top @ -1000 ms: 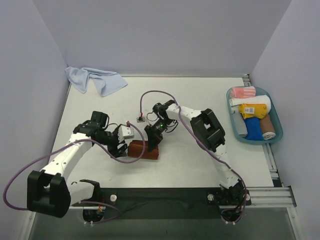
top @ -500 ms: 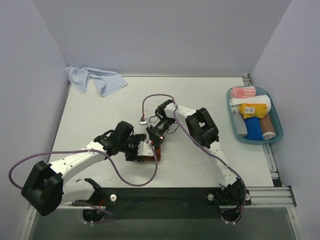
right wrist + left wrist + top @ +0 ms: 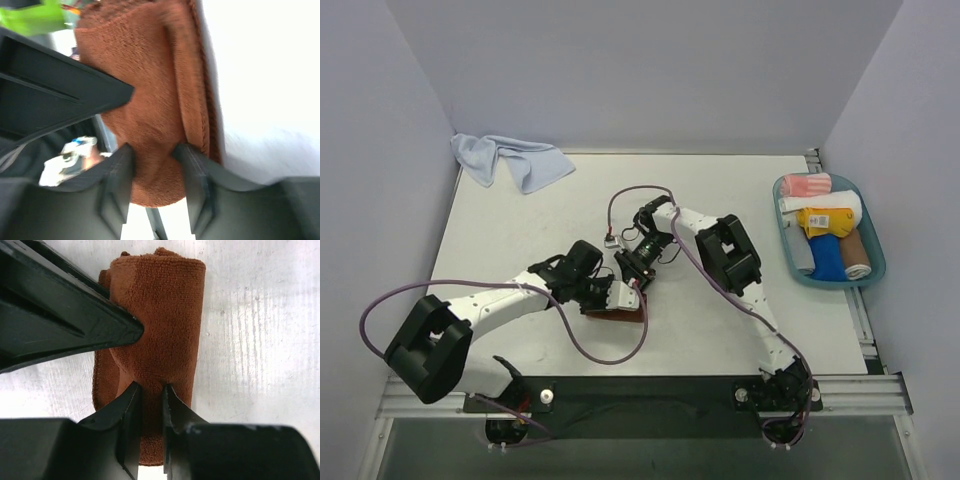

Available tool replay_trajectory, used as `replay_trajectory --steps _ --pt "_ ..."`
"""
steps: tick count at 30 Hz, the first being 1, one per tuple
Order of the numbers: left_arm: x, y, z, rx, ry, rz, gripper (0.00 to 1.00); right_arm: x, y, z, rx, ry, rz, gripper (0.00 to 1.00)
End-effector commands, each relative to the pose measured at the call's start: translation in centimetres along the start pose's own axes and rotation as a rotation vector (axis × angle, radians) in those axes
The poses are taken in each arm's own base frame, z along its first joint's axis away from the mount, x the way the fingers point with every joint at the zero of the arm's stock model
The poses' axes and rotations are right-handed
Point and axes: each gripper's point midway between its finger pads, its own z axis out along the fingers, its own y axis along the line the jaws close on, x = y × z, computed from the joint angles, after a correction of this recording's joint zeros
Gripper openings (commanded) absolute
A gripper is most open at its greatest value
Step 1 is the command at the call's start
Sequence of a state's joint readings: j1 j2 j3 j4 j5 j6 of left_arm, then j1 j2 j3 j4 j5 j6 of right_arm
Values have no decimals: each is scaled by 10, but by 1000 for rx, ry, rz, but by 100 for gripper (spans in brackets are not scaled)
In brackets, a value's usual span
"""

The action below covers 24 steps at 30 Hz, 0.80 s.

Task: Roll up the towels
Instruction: Roll the towel

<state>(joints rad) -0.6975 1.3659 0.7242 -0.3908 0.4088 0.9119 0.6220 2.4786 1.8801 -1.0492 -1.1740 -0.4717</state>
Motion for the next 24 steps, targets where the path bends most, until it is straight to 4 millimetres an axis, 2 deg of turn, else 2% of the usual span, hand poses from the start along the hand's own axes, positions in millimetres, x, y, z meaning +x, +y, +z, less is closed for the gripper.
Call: replay_trajectory --steps 1,3,4,6,7,9,10,12,15,16,17,18,19,20,21,22,23,24 --pt "23 -52 3 226 87 -155 16 -2 -22 -38 268 1 -94 42" --pt "28 -57 5 269 115 -194 13 -8 -11 -56 296 -44 -109 50" --pt "25 -56 3 287 119 -221 13 -14 0 -74 310 -94 -124 51" --pt "29 -59 4 344 141 -275 12 -16 10 -94 329 -142 -128 52" --pt "23 -58 1 372 132 -302 12 -16 22 -107 358 -171 -156 53" --pt "25 -56 3 415 135 -357 12 -11 28 -128 394 -213 -165 53" --pt "25 -55 0 440 124 -399 12 -6 38 -138 414 -235 -182 53" --pt "24 -42 4 463 131 -441 12 3 42 -153 447 -262 -178 53" --pt "20 -27 5 527 126 -532 12 20 54 -165 491 -286 -203 53" --pt "27 -23 9 544 135 -574 12 29 62 -167 500 -295 -213 53" --pt "22 -10 11 535 118 -572 12 32 66 -168 514 -299 -229 53" --pt "23 -7 10 549 112 -595 12 36 69 -168 522 -303 -236 53" --pt "24 -3 11 556 114 -609 12 40 80 -172 542 -325 -265 53" --pt "31 0 16 574 119 -640 12 46 79 -168 549 -326 -268 53" --pt "30 12 17 563 107 -638 12 49 81 -169 567 -335 -276 53" --pt "29 13 16 589 105 -657 12 52 91 -169 582 -347 -308 53" --pt "36 11 23 627 116 -686 12 53 94 -168 588 -351 -321 53" --pt "36 9 20 664 121 -721 12 57 93 -164 600 -340 -322 54"
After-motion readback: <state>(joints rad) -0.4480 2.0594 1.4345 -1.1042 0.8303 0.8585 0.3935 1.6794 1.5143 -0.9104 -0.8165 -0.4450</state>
